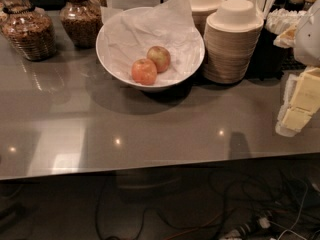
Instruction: Pick apple from white bowl
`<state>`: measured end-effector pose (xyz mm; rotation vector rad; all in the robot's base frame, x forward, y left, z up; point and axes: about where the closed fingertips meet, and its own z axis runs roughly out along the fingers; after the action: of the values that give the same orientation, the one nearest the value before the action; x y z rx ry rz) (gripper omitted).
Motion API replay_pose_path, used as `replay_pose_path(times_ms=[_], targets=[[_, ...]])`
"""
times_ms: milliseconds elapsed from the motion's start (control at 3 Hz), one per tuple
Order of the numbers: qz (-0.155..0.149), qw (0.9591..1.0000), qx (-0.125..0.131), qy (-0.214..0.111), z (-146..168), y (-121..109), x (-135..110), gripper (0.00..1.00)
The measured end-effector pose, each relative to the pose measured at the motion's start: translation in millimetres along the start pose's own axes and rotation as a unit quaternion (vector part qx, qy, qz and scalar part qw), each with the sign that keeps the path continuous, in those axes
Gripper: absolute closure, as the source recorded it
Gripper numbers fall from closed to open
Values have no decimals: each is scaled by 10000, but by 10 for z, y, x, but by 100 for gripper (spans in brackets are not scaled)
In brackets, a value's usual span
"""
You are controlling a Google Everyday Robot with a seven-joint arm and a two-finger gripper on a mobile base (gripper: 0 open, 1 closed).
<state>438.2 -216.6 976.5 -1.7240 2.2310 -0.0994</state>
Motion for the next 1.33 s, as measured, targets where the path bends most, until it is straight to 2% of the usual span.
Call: replay_pose_path(times_ms=[333, 667, 1000, 1333], targets=[[-1, 10000, 1, -1, 0, 0, 0, 0], [-166, 9991, 199, -322, 29, -72, -95, 0], [-514, 9937, 460, -883, 146, -254, -405, 0], [-1021, 9849, 630, -1244, 295, -477, -830, 0]])
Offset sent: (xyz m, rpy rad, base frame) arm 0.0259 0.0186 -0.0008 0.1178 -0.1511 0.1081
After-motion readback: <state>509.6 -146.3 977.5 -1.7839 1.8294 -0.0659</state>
